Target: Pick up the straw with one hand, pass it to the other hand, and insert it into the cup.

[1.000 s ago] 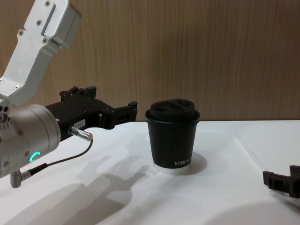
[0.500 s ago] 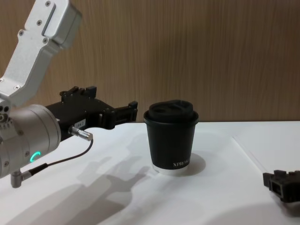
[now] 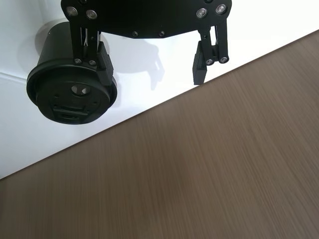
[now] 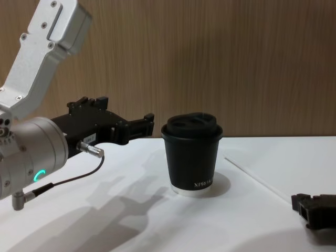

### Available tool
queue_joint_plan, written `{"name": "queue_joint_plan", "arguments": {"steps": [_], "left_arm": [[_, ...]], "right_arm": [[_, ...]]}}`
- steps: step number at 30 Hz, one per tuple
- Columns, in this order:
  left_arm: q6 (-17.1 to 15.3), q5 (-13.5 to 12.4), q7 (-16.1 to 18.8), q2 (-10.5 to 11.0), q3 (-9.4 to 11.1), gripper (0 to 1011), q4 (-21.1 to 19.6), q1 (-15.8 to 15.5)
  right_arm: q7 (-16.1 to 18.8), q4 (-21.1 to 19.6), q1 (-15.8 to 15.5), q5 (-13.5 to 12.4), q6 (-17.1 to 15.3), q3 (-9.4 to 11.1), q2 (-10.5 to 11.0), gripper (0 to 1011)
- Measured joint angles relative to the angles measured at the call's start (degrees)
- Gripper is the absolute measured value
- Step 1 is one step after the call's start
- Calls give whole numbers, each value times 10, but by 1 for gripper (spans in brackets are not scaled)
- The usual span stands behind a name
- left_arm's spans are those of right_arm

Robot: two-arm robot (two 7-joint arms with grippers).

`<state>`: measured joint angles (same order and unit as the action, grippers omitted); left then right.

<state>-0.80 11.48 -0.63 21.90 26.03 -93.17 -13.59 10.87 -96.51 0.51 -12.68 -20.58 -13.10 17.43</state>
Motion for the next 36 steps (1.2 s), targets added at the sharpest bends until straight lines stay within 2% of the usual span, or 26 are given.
{"name": "queue_joint_plan", "arguments": {"steps": [13,26,36], "left_arm": [[0,0,0,0,0,1003,0,0],[0,0,0,0,0,1003,0,0],[0,0,0,0,0,1003,0,0]], "right_arm": [[-8,-1,0,12,32,11,-8,26],[-12,-20,19,26,91,30,-9,24],[14,-32,42,32,143,36,1,26]]}}
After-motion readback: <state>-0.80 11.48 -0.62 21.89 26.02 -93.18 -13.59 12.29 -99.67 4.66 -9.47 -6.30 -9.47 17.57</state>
